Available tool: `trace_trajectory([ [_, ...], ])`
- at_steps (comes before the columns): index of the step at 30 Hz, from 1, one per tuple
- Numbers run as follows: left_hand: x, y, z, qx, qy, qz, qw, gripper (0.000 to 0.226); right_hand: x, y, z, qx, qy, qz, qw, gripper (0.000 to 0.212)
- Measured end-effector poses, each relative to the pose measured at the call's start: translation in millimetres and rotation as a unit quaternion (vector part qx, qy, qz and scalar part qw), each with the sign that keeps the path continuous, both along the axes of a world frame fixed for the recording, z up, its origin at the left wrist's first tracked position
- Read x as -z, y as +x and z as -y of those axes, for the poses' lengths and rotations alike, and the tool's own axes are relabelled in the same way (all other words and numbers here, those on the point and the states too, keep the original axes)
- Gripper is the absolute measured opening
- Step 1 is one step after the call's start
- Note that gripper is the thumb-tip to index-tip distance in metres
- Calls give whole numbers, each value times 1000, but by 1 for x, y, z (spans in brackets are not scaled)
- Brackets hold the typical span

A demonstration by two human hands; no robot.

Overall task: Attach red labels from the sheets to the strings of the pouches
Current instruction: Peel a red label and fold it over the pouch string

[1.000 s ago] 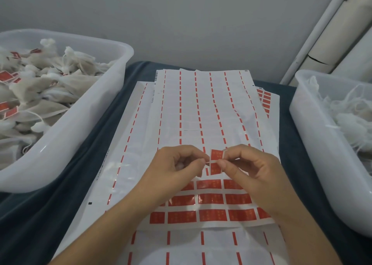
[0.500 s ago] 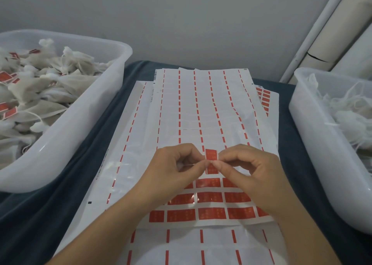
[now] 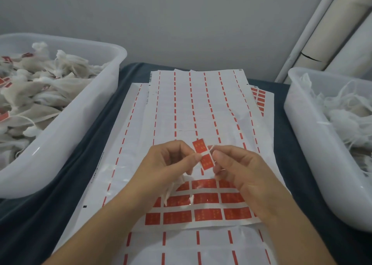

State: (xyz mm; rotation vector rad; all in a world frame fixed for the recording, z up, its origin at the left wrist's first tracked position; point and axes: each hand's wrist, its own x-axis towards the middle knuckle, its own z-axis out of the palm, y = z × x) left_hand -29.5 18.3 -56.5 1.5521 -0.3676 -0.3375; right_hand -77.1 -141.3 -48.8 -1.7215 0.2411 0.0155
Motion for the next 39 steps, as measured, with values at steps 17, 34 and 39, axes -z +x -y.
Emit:
trace_trajectory([
  [17, 9, 0, 3, -17, 36, 61, 997, 27, 5, 1, -7, 51, -24, 108, 993, 25],
  [34, 16, -12, 12, -172, 135, 365, 905, 46, 6, 0, -8, 74, -27, 79, 994, 43],
  [39, 23, -10, 10, -165, 193, 469, 846, 30, 6, -1, -7, 47, -80, 124, 988, 40],
])
